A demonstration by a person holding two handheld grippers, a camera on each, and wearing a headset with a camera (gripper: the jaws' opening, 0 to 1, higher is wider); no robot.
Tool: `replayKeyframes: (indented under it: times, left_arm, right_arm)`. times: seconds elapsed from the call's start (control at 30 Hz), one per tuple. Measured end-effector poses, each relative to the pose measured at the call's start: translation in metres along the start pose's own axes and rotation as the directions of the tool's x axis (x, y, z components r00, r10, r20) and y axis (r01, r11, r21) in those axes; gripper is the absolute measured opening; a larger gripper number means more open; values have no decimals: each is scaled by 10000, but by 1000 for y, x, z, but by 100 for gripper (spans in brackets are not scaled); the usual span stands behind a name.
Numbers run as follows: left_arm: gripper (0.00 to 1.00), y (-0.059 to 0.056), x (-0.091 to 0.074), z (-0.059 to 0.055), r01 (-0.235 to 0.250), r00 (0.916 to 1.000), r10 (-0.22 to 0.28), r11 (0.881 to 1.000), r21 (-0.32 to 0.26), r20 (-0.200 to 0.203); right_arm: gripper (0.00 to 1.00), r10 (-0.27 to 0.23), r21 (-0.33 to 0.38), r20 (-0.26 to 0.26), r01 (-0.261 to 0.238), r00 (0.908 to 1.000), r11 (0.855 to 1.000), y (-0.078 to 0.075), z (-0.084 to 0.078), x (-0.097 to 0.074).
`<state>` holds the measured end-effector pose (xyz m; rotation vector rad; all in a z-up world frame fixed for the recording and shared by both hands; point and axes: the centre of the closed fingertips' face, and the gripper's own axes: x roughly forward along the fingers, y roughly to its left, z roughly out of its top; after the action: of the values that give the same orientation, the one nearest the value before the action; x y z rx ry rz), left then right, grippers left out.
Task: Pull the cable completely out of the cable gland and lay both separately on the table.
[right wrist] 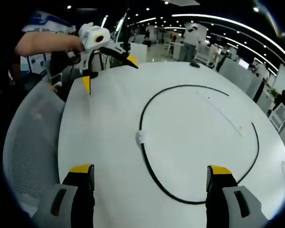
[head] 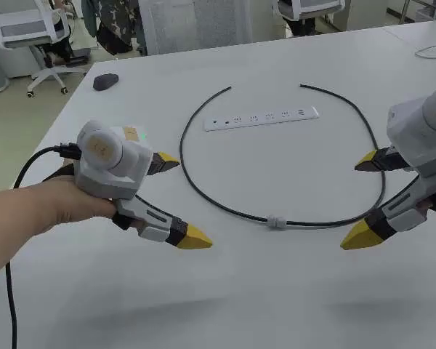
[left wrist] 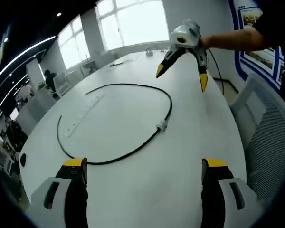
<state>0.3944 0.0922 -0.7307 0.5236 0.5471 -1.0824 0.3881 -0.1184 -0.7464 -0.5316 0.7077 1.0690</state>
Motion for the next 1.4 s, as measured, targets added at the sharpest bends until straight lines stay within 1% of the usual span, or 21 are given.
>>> replayKeyframes:
  times: [0.03, 0.07, 0.1, 0.13, 0.17, 0.2, 0.3, 0.37, 0.4, 0.5, 0.6, 0.67, 0.73, 0.9, 0.93, 1.0, 1.07, 1.17, 1.27, 1.4]
  left_arm:
    - [100, 1, 0, -1, -43, 9998, 45, 9999, 119, -177]
    - [100, 3, 0, -1, -132, 9997, 138, 9995, 288, -212]
    - [100, 4, 1, -1, -208, 9996, 215, 9993, 323, -197]
    - [100, 4, 1, -1, -254, 9995, 260, 9993, 271, -198]
    - [100, 3, 2, 0, -222, 9997, 223, 9997, 57, -133]
    - [100, 3, 2, 0, -181, 9997, 181, 9998, -40, -142]
    - [100, 6, 1, -1, -290, 9994, 291, 9995, 83, -173]
    - [100, 9, 0, -1, -291, 9995, 290, 9995, -82, -144]
    - [100, 9, 0, -2, -307, 9994, 306, 9995, -71, -148]
    - [100, 9, -1, -2, -342, 9993, 343, 9994, 72, -148]
    - [100, 8, 0, -2, -333, 9993, 334, 9994, 53, -191]
    - [100, 9, 2, 0, -341, 9994, 341, 9994, 40, -91]
    - [100, 9, 2, 2, -342, 9994, 342, 9994, 22, -42]
    - [100, 11, 1, -1, -346, 9993, 347, 9994, 75, -118]
    - [100, 10, 1, -1, -299, 9995, 299, 9996, -15, -104]
    - [100, 7, 1, 0, -161, 9999, 161, 9998, 67, -45]
    - [100, 6, 3, 0, -127, 9998, 127, 9999, 21, -119]
    - [100, 8, 4, 0, -197, 9997, 197, 9998, -49, -110]
    - [100, 9, 5, -3, -209, 9996, 209, 9998, -34, -167]
    - [100, 8, 6, -10, -159, 9997, 156, 9998, -134, -209]
  right_arm:
    - [99, 49, 102, 28, -50, 10000, 9999, 0, 0, 0]
    - [99, 42, 95, 24, -43, 10000, 9999, 0, -1, 0]
    - [99, 75, 66, -8, -75, 10000, 10000, 1, -1, 0]
    - [99, 77, 30, -29, -77, 10000, 10000, 1, -2, 0]
    - [99, 17, -44, -78, -17, 10000, 10000, 0, -3, 0]
    - [99, 4, -53, -130, -5, 9999, 10000, 0, -4, -1]
    - [99, -19, -40, -175, 18, 9998, 10000, 0, -7, -1]
    - [99, -34, -50, -243, 33, 9997, 10000, -1, -10, -1]
    - [99, -32, -64, -280, 31, 9996, 10000, -1, -11, -1]
    - [99, -25, -135, -318, 20, 9995, 9999, -1, -13, -1]
    - [99, 62, -115, -369, -66, 9993, 9999, 1, -16, 2]
    - [99, 50, -80, -393, -53, 9992, 10000, 1, -16, 4]
    - [99, -81, -143, -382, 76, 9992, 9999, -2, -15, 4]
    - [99, -100, -93, -281, 98, 9996, 9999, -4, -13, 3]
    - [99, -101, -93, -273, 99, 9996, 9999, -4, -12, 3]
    - [99, -69, -65, -224, 68, 9997, 10000, -4, -11, 3]
    - [99, -54, -19, -187, 54, 9998, 10000, -5, -11, 4]
    - [99, -24, 7, -214, 24, 9998, 10000, -5, -11, 6]
    - [99, -24, -76, -209, 22, 9998, 10000, -4, -10, 8]
    - [99, 74, 44, -160, -73, 9998, 10000, -5, -11, 12]
